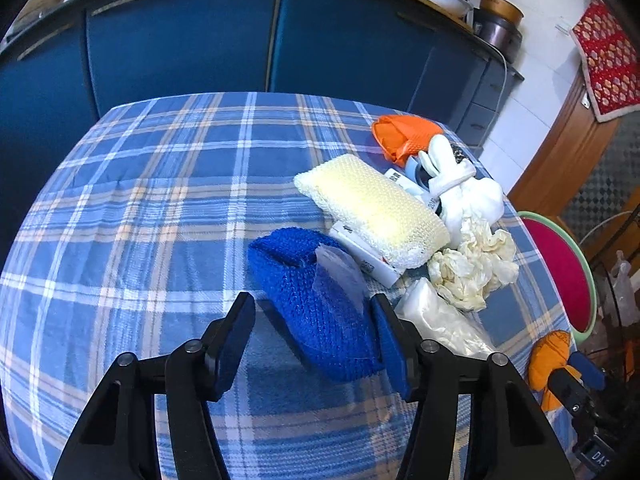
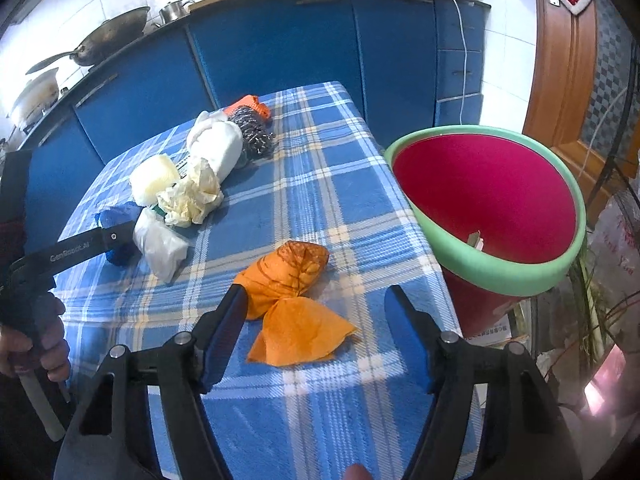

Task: Collect trash
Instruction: 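Grasp the blue mesh bag with the left tool while the right tool grasps the orange bag, then carry the orange bag with the right tool into the red bucket and release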

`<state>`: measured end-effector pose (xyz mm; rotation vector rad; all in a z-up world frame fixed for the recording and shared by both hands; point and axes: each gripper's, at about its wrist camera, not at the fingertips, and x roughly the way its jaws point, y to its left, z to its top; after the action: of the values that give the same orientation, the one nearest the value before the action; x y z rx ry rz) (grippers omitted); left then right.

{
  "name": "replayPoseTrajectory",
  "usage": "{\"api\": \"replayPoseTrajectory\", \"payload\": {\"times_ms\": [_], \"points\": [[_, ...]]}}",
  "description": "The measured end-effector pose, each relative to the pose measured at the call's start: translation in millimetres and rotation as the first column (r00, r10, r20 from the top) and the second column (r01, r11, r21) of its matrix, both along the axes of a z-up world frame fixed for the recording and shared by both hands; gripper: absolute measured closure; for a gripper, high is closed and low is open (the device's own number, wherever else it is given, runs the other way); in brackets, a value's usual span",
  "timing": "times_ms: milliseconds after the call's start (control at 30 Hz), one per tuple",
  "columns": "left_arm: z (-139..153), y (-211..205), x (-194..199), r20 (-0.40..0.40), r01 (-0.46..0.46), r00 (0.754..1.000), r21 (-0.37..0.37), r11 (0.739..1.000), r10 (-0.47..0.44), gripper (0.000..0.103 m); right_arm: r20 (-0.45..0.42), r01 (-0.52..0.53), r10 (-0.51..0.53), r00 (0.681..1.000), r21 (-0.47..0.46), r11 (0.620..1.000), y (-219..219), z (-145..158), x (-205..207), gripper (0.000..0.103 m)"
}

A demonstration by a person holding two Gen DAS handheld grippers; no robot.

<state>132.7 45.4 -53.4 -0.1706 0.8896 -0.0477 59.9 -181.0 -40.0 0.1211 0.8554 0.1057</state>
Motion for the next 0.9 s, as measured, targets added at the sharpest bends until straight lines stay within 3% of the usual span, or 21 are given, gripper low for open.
{"api": "replayPoseTrajectory", "payload": {"times_ms": [133,267,467,633,900], "points": [[-1.0,-3.2,0.1,0.011,0.005,1.0,0.024,1.0,-0.006,0.044,0.003,-0.003,0.003,1.0,-0.006,1.0,1.8,-0.4,0.8,0.032],[-0.8,-5.9,0.3,0.018,0.02,1.0,0.027,0.999,-0.02,0.058,0.006,-0.009,0.009,1.0,-0.01,1.0,3.4,-0.8,0.8,0.033],[3.0,-10.6,-4.9,0.032,0.03,0.999,0.043,0.999,-0.032,0.072,0.006,-0.069,0.068,0.998,0.053,0.996,9.8,-1.1,-1.6,0.059],[9.7,-6.9,-9.5,0.043,0.006,0.999,0.052,0.999,-0.009,0.074,0.013,-0.091,0.09,0.996,0.077,0.993,13.7,0.2,-3.4,0.077],[25.7,1.1,-21.0,0.08,-0.019,0.997,0.048,0.999,0.015,0.074,0.051,-0.097,0.093,0.994,0.069,0.993,16.5,10.9,-13.9,0.086]]}}
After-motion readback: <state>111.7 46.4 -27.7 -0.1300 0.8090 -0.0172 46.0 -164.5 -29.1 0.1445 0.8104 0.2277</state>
